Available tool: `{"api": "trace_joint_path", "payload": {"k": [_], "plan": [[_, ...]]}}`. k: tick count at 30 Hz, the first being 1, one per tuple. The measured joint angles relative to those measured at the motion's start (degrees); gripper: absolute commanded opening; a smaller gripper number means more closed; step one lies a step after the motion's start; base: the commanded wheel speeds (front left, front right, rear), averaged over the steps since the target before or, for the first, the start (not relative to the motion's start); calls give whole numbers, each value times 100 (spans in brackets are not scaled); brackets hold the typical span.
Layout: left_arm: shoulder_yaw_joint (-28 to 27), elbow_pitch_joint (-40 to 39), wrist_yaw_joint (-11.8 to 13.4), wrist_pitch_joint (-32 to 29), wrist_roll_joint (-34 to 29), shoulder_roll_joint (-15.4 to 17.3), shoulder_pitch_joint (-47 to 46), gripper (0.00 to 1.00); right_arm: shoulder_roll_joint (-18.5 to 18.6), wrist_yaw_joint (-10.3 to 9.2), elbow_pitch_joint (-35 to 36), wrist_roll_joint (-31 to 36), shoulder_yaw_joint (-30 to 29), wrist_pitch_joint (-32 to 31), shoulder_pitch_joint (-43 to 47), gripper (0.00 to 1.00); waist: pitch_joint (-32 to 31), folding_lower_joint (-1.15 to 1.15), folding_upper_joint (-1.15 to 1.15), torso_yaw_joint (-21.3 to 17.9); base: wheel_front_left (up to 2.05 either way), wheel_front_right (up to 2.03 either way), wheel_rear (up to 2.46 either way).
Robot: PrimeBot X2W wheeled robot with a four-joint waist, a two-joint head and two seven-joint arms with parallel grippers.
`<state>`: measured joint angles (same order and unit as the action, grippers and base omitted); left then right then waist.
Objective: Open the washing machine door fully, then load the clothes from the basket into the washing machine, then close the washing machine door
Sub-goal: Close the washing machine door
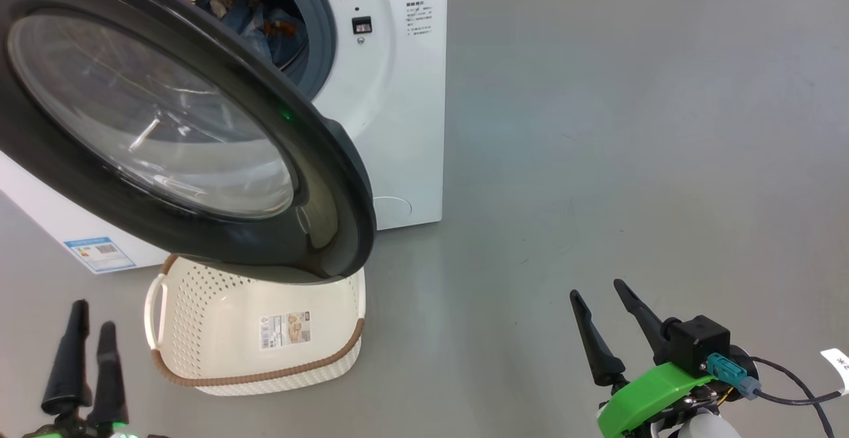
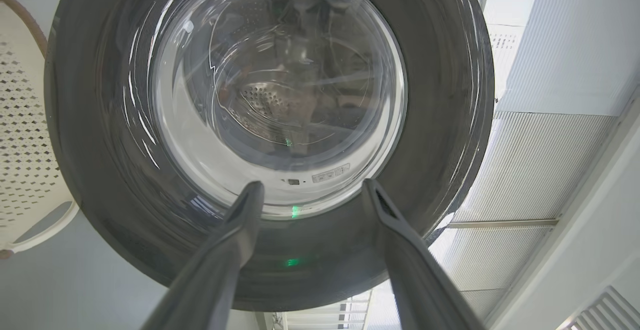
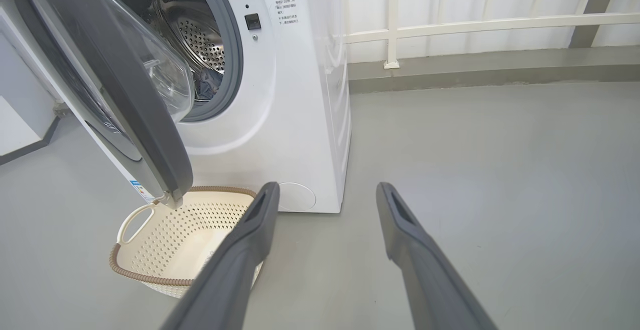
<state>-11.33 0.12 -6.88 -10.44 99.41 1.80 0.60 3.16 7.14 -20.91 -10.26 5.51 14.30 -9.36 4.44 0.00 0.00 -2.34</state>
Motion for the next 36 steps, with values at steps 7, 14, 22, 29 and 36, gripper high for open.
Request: {"api": "trace_joint_path", "payload": {"k": [7,14,22,29,36], "plan": [[-31,-122,0,773,-1035,18,33,100,0,0,1,-2,52,0,-1,100,0,0,0,9,0,0,0],[138,-120,0,1449,-1761,110,33,100,0,0,-3,-1,87,0,-1,100,-27,0,0,16,0,0,0],[669,37,-1,2257,-3143,677,146,100,0,0,-8,-1,103,0,0,100,-69,0,0,15,0,0,0],[853,321,-2,2480,-4748,895,241,100,1,0,-11,8,107,0,1,100,-120,0,0,31,0,0,0],[413,271,-42,2491,-6551,690,288,100,1,0,-4,15,105,0,5,100,-141,0,0,42,0,0,0]]}}
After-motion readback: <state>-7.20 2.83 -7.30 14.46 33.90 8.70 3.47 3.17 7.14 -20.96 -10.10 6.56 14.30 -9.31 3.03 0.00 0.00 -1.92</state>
